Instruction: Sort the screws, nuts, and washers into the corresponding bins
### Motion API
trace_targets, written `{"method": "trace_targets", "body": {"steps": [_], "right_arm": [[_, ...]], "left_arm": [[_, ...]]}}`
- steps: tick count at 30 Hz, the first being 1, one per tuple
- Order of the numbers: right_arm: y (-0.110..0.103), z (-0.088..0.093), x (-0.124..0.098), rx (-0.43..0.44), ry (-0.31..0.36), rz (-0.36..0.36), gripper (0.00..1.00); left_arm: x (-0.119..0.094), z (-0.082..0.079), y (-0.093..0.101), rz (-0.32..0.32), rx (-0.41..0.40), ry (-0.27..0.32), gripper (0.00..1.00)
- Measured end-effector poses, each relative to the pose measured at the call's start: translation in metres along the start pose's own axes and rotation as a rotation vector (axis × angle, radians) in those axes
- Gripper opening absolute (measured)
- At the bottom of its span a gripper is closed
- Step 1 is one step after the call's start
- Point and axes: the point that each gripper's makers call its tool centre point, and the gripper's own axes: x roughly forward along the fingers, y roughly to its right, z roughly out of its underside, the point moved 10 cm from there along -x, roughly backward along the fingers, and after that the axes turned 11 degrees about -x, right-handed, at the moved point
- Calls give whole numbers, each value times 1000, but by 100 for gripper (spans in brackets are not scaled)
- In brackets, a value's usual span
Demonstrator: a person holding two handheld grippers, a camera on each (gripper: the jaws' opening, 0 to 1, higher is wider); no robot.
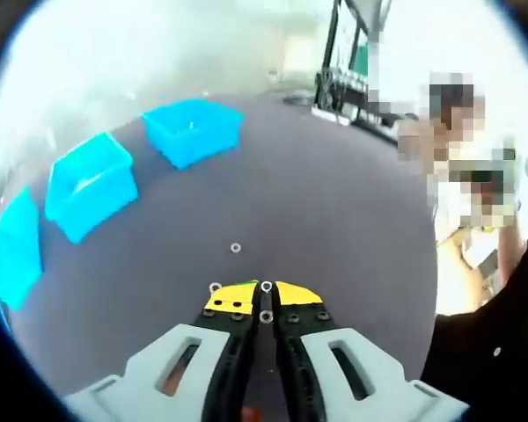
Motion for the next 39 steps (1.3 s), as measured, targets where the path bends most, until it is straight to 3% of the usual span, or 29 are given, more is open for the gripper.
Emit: {"method": "trace_targets", "body": {"steps": [8, 12, 16, 26, 30, 39], "right_arm": [[-4, -8, 5, 8, 24, 7, 50], [-4, -13, 7, 9, 51, 14, 50], [-5, -15, 8, 27, 65, 15, 50], [-11, -24, 14, 20, 76, -1, 50], [-12, -26, 15, 23, 86, 1, 50], [-14, -30, 16, 24, 100, -1, 50]], "left_arm": [[-34, 3, 0, 6, -40, 243, 6], [-52, 8, 3, -33, -19, 366, 6], [-71, 16, 7, -43, -52, 455, 6], [-99, 18, 6, -133, 4, 555, 6], [-111, 19, 0, -163, -19, 609, 6], [-132, 8, -38, -314, -69, 677, 6]]}}
